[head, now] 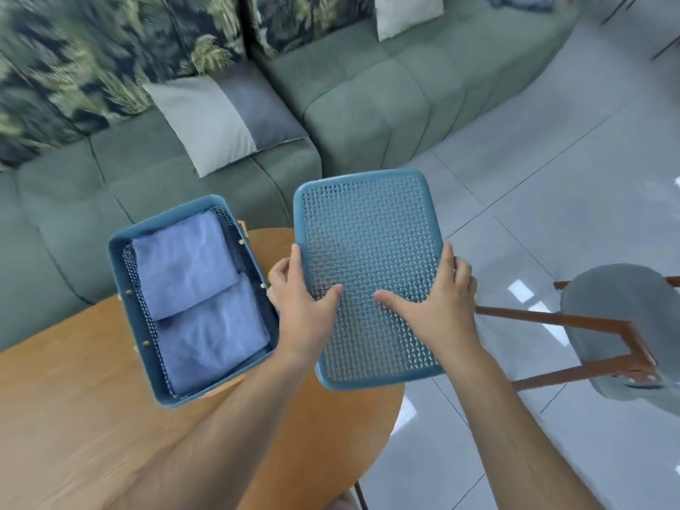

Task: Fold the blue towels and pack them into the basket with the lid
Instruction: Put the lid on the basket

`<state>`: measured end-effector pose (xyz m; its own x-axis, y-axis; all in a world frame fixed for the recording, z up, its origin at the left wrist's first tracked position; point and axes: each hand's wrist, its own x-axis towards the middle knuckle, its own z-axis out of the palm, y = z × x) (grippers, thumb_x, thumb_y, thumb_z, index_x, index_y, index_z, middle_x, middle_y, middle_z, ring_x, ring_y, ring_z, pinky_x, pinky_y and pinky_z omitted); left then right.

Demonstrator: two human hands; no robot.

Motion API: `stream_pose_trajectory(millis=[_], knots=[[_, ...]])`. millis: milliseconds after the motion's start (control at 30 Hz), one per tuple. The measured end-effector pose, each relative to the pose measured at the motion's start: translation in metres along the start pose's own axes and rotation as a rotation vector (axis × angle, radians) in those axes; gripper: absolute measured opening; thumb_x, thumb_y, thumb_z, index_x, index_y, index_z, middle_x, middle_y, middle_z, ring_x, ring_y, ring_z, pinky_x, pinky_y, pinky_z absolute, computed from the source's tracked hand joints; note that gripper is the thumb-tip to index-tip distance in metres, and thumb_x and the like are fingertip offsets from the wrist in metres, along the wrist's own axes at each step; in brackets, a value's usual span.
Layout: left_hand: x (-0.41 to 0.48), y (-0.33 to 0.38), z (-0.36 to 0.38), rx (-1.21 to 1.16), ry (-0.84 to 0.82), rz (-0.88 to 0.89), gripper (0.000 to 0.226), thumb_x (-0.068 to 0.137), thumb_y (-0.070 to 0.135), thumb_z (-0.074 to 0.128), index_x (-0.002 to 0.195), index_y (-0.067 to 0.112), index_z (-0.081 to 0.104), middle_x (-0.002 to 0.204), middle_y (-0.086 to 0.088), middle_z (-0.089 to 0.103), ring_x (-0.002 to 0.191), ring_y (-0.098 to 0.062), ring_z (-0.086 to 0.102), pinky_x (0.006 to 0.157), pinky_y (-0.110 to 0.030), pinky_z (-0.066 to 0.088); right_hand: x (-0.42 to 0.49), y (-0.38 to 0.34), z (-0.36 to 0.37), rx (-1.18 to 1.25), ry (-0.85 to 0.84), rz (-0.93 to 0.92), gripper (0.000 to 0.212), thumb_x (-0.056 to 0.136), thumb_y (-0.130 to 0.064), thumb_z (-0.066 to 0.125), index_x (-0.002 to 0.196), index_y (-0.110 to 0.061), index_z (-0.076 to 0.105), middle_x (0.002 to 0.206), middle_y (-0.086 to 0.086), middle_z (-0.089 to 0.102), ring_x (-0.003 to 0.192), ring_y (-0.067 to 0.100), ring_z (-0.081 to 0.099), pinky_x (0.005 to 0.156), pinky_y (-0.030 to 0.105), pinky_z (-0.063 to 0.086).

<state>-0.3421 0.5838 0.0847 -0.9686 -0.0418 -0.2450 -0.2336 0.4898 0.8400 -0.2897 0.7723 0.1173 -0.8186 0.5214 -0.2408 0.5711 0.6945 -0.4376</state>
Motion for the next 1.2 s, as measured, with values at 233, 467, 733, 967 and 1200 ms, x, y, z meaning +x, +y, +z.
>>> stream_pose_trajectory(millis=[233, 467, 733, 967, 1200], knots=[[0.017, -0.009, -0.118, 0.018, 0.193, -0.08, 0.081, 0.083, 0.029, 0.078, 0.152, 0.027, 0.036, 0.138, -0.002, 0.037, 0.129, -0.024, 0.032, 0.115, -0.047, 0.031, -0.008, -0.113, 0.027, 0.029, -0.151, -0.19, 0.134, 0.066, -0.083, 0.067, 0.16, -0.013, 0.002, 0.152, 0.007, 0.022, 0.139, 0.027, 0.023, 0.114, 0.043, 0.031], [0.018, -0.054, -0.201, 0.095, 0.272, -0.282, 0.08, 0.086, 0.032, 0.076, 0.153, 0.018, 0.035, 0.143, -0.006, 0.039, 0.131, -0.027, 0.032, 0.109, -0.038, 0.03, -0.025, -0.191, 0.081, -0.056, -0.326, -0.327, 0.127, 0.071, -0.083, 0.063, 0.158, -0.008, 0.009, 0.157, 0.01, 0.023, 0.144, 0.028, 0.022, 0.119, 0.042, 0.026], [0.038, -0.077, -0.212, 0.071, 0.242, -0.365, 0.063, 0.091, 0.029, 0.07, 0.147, 0.019, 0.042, 0.141, -0.006, 0.038, 0.129, -0.029, 0.031, 0.105, -0.034, 0.03, -0.019, -0.223, 0.117, -0.177, -0.374, -0.343, 0.124, 0.078, -0.078, 0.062, 0.16, -0.005, 0.003, 0.16, 0.01, 0.02, 0.148, 0.029, 0.018, 0.118, 0.042, 0.026], [0.048, -0.093, -0.21, 0.138, 0.221, -0.394, 0.069, 0.092, 0.03, 0.069, 0.151, 0.017, 0.037, 0.144, -0.006, 0.038, 0.131, -0.03, 0.032, 0.109, -0.037, 0.03, -0.014, -0.222, 0.134, -0.228, -0.382, -0.331, 0.121, 0.081, -0.077, 0.059, 0.16, -0.005, 0.001, 0.159, 0.011, 0.02, 0.147, 0.03, 0.021, 0.117, 0.043, 0.029], [0.03, -0.106, -0.204, 0.121, 0.186, -0.408, 0.075, 0.092, 0.024, 0.068, 0.155, 0.019, 0.03, 0.146, -0.003, 0.037, 0.13, -0.026, 0.033, 0.111, -0.037, 0.03, -0.026, -0.2, 0.139, -0.266, -0.375, -0.34, 0.11, 0.088, -0.072, 0.053, 0.16, -0.009, 0.0, 0.151, 0.012, 0.029, 0.138, 0.029, 0.029, 0.109, 0.043, 0.038]])
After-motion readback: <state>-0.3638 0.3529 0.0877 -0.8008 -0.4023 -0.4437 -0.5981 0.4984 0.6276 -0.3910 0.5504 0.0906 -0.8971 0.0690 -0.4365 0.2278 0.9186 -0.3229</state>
